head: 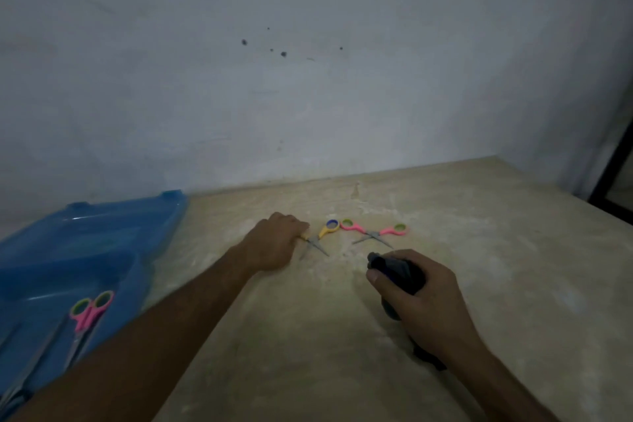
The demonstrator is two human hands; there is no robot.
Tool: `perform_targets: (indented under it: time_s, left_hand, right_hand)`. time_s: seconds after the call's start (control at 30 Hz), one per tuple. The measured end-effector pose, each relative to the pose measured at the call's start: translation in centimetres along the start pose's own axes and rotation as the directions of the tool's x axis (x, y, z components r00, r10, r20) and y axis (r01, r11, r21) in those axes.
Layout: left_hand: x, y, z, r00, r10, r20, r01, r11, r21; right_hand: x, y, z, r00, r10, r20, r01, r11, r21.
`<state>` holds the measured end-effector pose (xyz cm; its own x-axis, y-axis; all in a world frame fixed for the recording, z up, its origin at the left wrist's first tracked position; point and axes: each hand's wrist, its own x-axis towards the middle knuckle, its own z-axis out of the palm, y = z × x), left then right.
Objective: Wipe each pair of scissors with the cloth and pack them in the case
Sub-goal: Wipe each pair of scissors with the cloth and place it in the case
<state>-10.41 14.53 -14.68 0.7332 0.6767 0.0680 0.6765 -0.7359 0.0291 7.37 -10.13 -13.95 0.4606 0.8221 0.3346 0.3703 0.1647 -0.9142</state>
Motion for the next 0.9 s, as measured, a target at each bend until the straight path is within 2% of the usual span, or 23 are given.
perform_targets:
  time_s: [0.13,0.27,0.37,0.43,0.53,0.6,0.73,0.83,0.9]
  left_hand:
    - [0.7,-0.2,0.2,0.992,0.11,-0.065,-0.104,0.99,0.092]
    - [0.3,-1.2,-0.9,0.986,0.147,-0.078,-0.14,0.986,0.09]
    - [-1.1,-1.4,-2.2,0.967,0.097,-0.236,-0.125,0.986,-0.107]
    - [-2.4,-0.3,-3.7,0.943,-0.057,-0.327,-0.052,0.948,-0.315]
    - [-4.5,1.3,-5.7,0.932,-0.297,-0.208,0.105,0.771,-0.629]
    - [-6.0,2.0,-6.4,0.931,-0.353,-0.096,0.142,0.589,-0.796]
    - [-8.6,3.3,-7.2,0.933,-0.354,0.067,0.15,0.213,-0.965]
    - [-10.1,4.1,-7.6,0.939,-0.298,0.175,0.202,0.064,-0.977]
    - [-10.8,4.4,-7.7,0.938,-0.271,0.217,0.222,-0.011,-0.975]
  right_hand:
    - [0.2,0.1,-0.2,0.999,0.034,0.009,-0.035,0.995,0.09]
    - [0.2,-0.2,-0.3,0.999,0.039,0.006,-0.04,0.99,0.132]
    - [0.3,-1.1,-0.1,1.0,0.023,-0.003,-0.023,0.994,0.11]
    - [0.8,-1.7,0.2,1.0,0.007,0.0,-0.007,0.999,0.046]
    - [2.4,-2.5,0.4,0.995,0.02,0.095,-0.016,0.999,-0.047]
    - [3.5,-3.1,0.7,0.982,0.073,0.175,-0.072,0.997,-0.013]
    - [4.8,-3.9,1.7,0.951,0.145,0.273,-0.181,0.977,0.111]
    - [4.9,-4.0,3.2,0.92,0.144,0.364,-0.212,0.965,0.154]
    - [4.7,-3.8,4.4,0.924,0.154,0.351,-0.236,0.951,0.202]
